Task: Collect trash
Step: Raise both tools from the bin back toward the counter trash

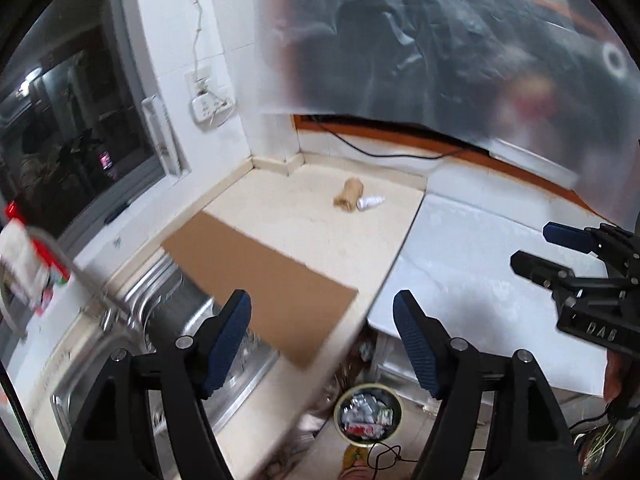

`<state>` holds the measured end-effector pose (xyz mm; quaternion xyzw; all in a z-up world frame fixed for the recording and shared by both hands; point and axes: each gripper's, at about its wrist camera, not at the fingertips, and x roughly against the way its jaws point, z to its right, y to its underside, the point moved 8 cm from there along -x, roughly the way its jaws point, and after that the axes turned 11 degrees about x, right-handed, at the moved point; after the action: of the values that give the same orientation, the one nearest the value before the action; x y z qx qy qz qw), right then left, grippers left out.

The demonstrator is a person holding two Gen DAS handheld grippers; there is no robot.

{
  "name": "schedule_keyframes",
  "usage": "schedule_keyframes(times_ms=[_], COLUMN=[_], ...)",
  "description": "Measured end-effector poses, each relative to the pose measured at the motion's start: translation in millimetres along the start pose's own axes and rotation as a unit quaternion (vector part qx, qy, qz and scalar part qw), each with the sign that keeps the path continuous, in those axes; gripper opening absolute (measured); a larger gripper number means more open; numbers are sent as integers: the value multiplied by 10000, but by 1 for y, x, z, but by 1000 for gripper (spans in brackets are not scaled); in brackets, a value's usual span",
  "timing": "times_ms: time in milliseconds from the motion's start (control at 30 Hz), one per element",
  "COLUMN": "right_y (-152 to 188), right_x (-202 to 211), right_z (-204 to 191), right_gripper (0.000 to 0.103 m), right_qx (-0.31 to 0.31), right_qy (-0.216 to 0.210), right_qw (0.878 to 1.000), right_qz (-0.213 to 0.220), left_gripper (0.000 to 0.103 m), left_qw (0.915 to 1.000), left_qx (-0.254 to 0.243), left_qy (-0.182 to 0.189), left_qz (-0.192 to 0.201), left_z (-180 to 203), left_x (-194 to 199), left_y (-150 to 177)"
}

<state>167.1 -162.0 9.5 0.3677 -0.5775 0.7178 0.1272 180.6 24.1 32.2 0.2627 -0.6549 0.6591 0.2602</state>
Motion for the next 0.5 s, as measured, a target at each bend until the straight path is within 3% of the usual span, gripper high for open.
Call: schedule_keyframes(times_ms=[133,267,500], right_y=[-30,-61,-94], right_x=[-26,-68,-168], right_z=[24,44,77], right_gripper=[63,47,43], right_qx=[-353,-636,-1288], right_qy=[126,85,85], right_qw=[9993,9977,9892], right_qz=[-35,-221,-697], left_gripper=[73,73,73], left_qw=[9995,9972,9901], left_qx=[-264,-621,-1106], left_qy=[159,350,701], left_qz=[-106,-227,-514], left_z=[-7,-7,17], left_x=[-42,-99,-211], left_y=[-45,-90,-142])
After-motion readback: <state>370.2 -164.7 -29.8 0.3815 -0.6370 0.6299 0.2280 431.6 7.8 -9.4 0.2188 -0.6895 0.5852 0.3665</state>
